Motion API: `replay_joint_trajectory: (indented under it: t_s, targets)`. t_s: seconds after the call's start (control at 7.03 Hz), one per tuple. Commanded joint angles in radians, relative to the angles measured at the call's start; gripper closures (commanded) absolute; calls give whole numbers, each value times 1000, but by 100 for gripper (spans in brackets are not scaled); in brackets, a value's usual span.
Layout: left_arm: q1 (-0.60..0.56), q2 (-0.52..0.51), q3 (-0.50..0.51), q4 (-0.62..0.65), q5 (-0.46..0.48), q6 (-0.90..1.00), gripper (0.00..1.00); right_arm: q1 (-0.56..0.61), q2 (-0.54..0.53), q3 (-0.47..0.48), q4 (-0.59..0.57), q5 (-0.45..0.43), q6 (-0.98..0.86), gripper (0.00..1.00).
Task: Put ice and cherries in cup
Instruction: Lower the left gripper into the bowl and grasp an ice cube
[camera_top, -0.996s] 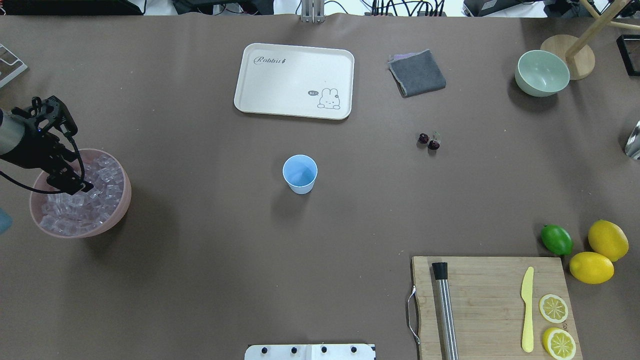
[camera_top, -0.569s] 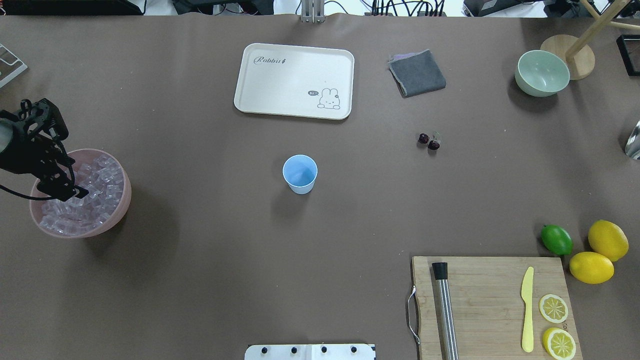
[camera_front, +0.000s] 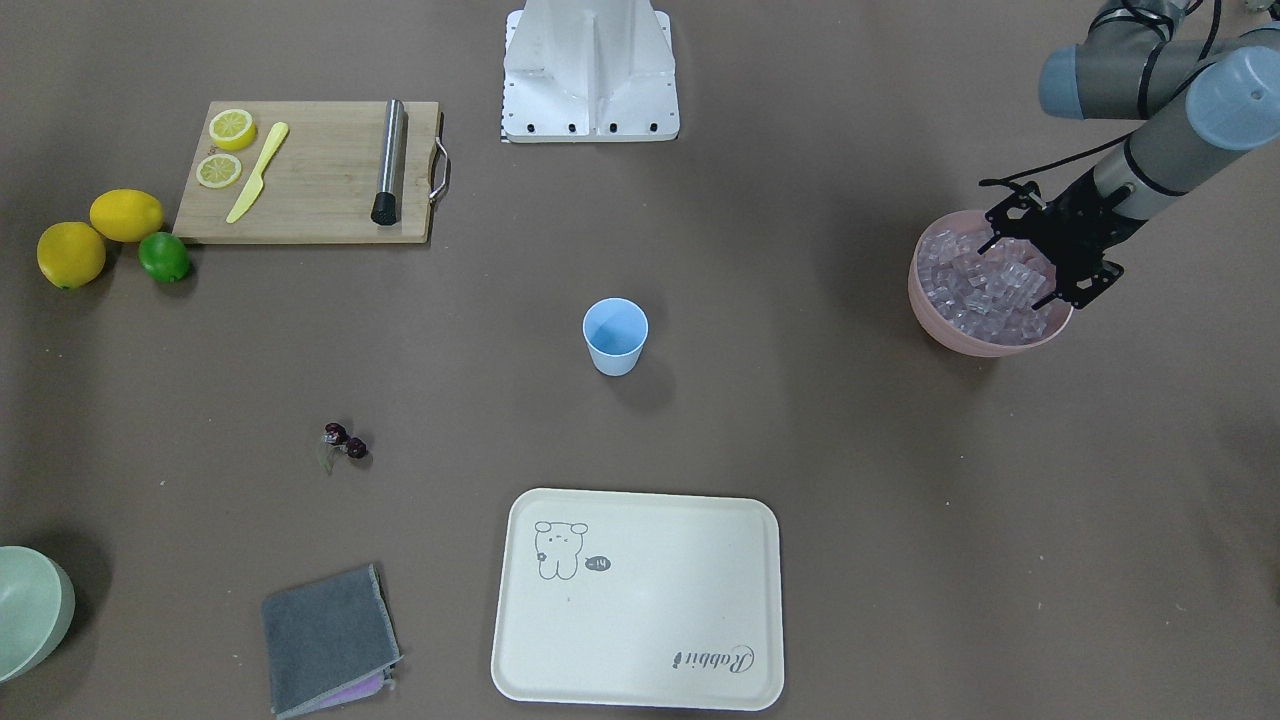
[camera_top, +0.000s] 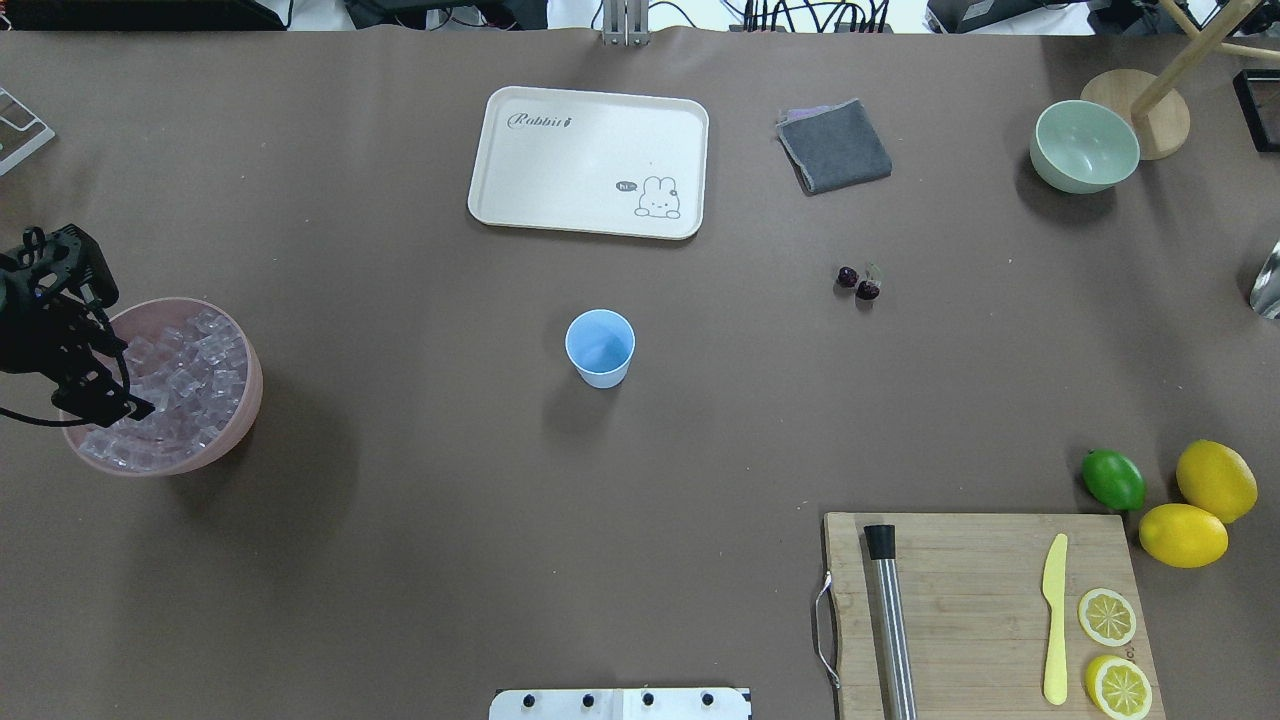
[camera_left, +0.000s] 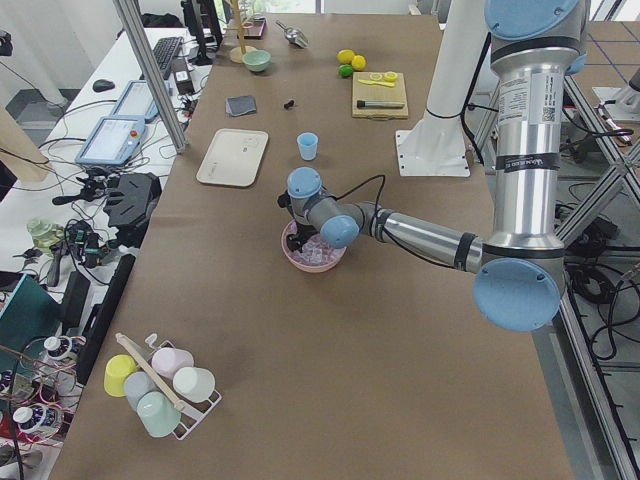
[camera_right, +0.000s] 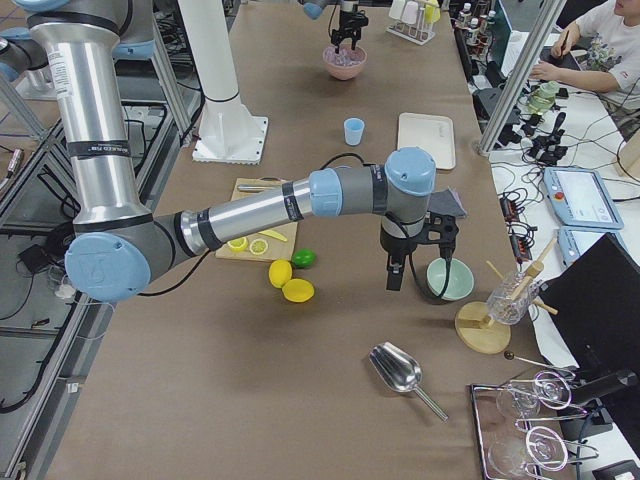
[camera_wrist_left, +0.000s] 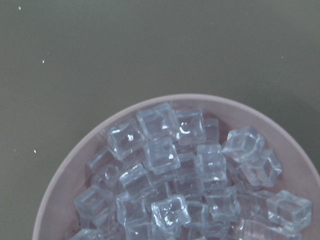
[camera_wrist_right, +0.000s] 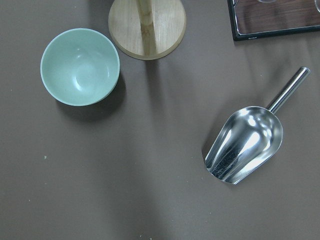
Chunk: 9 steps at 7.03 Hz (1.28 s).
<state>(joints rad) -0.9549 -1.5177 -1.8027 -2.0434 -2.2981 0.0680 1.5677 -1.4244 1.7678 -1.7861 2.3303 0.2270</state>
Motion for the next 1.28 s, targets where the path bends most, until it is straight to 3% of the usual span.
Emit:
replay_joint_trajectory:
  t_s: [0.0,0.43,0.85,1.0,1.14]
  targets:
    - [16,19,5,0,32,1,3,0,1,1,1,1,0,0]
    - [44,17,9,2,39,-2,4,0,4,1,1,0,0,0]
    - [73,21,17,3,100,3,22,0,5,1,1,0,0,0]
    - [71,22,17,5,101,1,48,0,5,1,1,0,0,0]
    - [61,21,5,3,98,1,98,0,7,1,1,0,0,0]
